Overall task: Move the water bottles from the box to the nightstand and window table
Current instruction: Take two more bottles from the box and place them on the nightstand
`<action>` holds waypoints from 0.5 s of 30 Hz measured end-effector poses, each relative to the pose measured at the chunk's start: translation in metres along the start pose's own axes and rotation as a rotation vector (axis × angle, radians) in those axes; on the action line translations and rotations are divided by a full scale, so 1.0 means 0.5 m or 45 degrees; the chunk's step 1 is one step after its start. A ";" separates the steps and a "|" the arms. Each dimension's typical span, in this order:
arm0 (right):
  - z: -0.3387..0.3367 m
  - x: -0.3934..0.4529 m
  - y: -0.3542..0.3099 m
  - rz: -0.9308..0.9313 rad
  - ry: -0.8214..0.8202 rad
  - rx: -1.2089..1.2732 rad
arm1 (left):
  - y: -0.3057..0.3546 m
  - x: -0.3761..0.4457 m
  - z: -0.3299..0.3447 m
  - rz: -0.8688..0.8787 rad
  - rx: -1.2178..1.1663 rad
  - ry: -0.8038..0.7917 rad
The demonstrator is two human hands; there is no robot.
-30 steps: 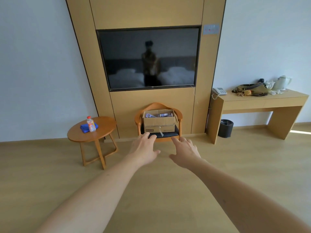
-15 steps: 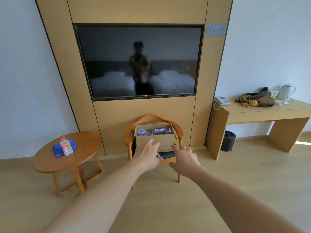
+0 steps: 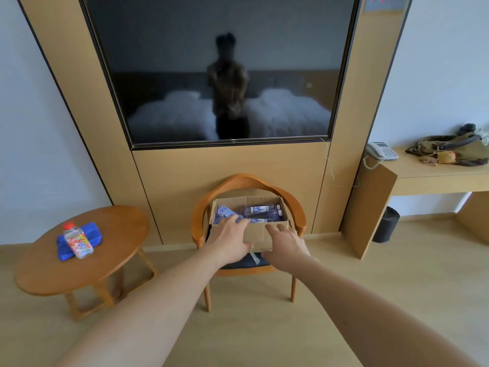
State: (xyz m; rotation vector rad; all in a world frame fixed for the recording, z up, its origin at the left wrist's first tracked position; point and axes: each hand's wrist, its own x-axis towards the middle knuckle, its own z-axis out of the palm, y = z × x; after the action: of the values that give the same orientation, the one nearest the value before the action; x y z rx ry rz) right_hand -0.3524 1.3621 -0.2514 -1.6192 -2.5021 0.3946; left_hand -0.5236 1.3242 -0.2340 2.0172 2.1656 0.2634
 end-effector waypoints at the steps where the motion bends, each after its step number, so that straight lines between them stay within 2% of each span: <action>1: 0.005 0.044 0.009 -0.014 -0.005 0.010 | -0.010 0.041 0.008 -0.018 -0.006 0.000; 8: 0.056 0.306 0.071 -0.092 -0.200 -0.096 | -0.059 0.280 0.060 -0.147 -0.032 -0.079; 15: 0.119 0.481 0.124 -0.069 -0.399 -0.029 | -0.109 0.439 0.135 -0.230 -0.036 -0.248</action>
State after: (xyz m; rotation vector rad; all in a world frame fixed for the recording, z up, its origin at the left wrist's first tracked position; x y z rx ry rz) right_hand -0.4128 1.5965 -0.3333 -1.6021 -2.7755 0.6614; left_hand -0.5753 1.5405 -0.3138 1.7379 2.1881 0.0697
